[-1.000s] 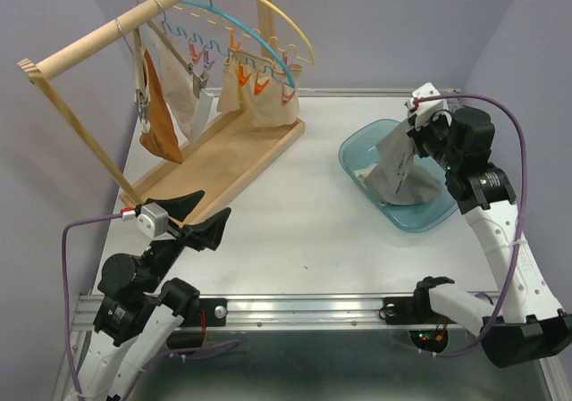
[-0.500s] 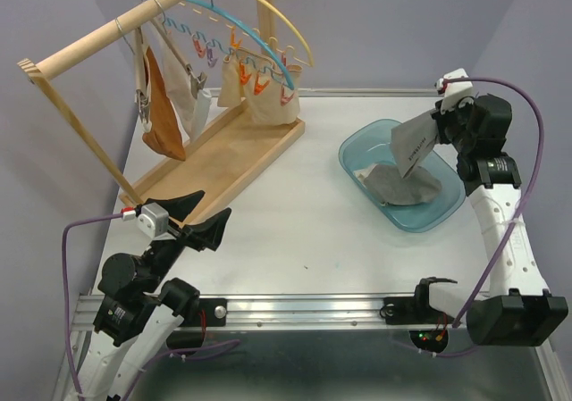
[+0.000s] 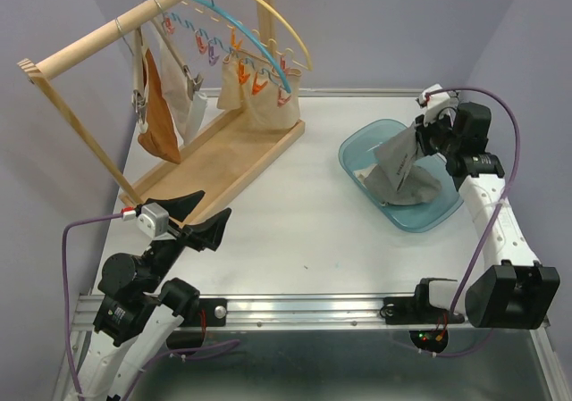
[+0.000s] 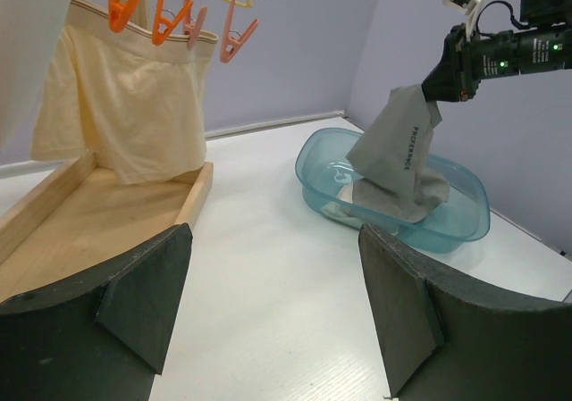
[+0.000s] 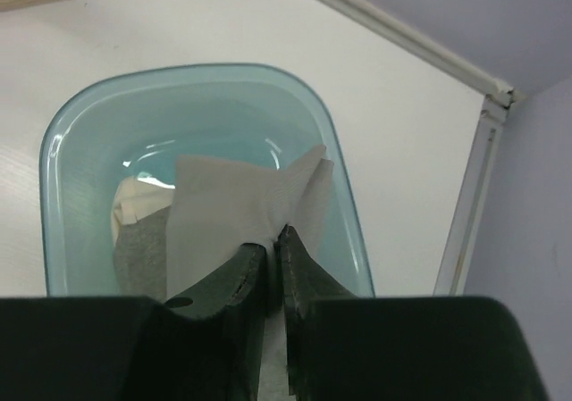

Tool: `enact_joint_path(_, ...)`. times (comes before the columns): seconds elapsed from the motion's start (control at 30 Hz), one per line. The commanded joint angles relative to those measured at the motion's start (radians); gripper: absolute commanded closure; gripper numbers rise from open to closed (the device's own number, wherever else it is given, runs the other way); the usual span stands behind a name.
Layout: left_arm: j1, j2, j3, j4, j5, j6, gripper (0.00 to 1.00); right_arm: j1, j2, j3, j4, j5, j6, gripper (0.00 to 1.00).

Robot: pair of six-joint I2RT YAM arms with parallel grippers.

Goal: Remove the underwear clipped to the hanger
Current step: Place the underwear in the bin.

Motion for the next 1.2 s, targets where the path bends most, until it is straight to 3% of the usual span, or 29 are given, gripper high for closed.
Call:
enact_joint_path(0.0, 0.002, 0.004, -0.009, 0.036, 0.012, 0.006, 0.13, -0.001, 0.015, -0.054, 0.044, -0.073, -0.018, 0.82)
enact_joint_path(0.03, 0.002, 0.002, -0.009, 0.036, 0.01, 0.006, 0.13, -0.001, 0.022, -0.065, 0.044, -0.08, -0.027, 0.79)
enact_joint_path(0.1, 0.0, 0.001, -0.009, 0.036, 0.012, 0.006, 0.13, -0.001, 0.028, -0.091, 0.042, -0.081, -0.064, 0.61)
enact_joint_path(0.13, 0.0, 0.001, -0.009, 0.035, 0.012, 0.006, 0.13, -0.001, 0.031, -0.096, 0.042, -0.071, -0.082, 0.39)
enact_joint_path(0.17, 0.0, 0.001, -0.009, 0.036, 0.012, 0.004, 0.13, -0.001, 0.032, -0.103, 0.042, -0.063, -0.09, 0.28)
enact_joint_path(0.27, 0.0, 0.002, -0.009, 0.035, 0.012, 0.006, 0.13, -0.001, 0.019, -0.107, 0.041, -0.043, -0.113, 0.13)
enact_joint_path(0.4, 0.0, 0.007, -0.009, 0.036, 0.01, 0.006, 0.13, -0.001, -0.021, -0.097, 0.031, -0.072, -0.131, 0.02)
enact_joint_path(0.53, 0.002, 0.007, -0.009, 0.036, 0.012, 0.004, 0.13, -0.001, -0.054, -0.074, -0.024, -0.229, -0.164, 0.0)
enact_joint_path(0.67, 0.0, 0.009, -0.009, 0.036, 0.01, 0.006, 0.13, 0.0, -0.06, -0.05, -0.111, -0.56, -0.249, 0.0)
enact_joint_path(0.77, 0.0, 0.013, -0.009, 0.036, 0.009, 0.004, 0.13, 0.028, -0.032, -0.001, -0.136, -0.664, -0.254, 0.0)
enact_joint_path(0.97, 0.0, 0.025, -0.009, 0.035, 0.003, 0.001, 0.13, 0.218, 0.104, 0.206, -0.174, -0.538, -0.224, 0.0)
enact_joint_path(1.17, 0.0, 0.021, -0.009, 0.032, -0.016, -0.003, 0.13, 0.318, 0.247, 0.431, -0.173, -0.434, -0.15, 0.0)
